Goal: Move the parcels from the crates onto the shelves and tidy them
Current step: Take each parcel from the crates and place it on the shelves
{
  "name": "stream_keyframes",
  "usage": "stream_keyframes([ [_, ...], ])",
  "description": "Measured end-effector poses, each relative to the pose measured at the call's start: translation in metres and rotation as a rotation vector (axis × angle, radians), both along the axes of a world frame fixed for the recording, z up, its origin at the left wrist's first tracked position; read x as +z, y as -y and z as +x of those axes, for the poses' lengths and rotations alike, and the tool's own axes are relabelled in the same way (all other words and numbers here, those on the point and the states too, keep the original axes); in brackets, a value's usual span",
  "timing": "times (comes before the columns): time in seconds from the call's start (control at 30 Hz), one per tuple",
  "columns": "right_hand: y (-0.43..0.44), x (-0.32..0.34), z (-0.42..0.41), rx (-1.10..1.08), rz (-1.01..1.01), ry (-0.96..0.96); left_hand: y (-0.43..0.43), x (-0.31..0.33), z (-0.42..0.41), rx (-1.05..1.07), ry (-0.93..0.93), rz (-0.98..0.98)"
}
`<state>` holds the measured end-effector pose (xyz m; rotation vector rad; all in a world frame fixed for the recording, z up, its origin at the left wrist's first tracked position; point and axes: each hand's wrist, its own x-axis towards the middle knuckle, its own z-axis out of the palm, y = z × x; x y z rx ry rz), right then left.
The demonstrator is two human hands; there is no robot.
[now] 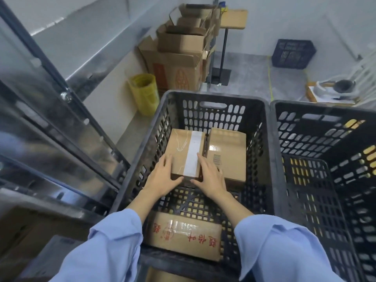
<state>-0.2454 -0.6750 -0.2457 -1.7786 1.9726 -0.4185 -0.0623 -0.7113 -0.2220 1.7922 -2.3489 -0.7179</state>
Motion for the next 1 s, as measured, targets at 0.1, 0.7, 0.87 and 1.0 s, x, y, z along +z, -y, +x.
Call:
stream_keyframes([
  [0.1, 0.000, -0.003, -0.003, -0.025, -0.010, -0.018, 0.002, -0.005, 0.000, 0.020, -0.005, 0.038],
  [0.7, -0.002, -0.008, -0.010, -0.033, -0.009, -0.097, 0.001, -0.019, -0.001, 0.137, -0.196, -0.012],
  [0.87, -0.002, -0.011, -0.008, -0.006, 0.011, -0.148, 0.002, -0.021, -0.003, 0.154, -0.198, 0.010],
  [1.0, -0.005, -0.014, -0.002, 0.029, 0.046, -0.214, 0.005, -0.019, -0.004, 0.172, -0.199, 0.018],
])
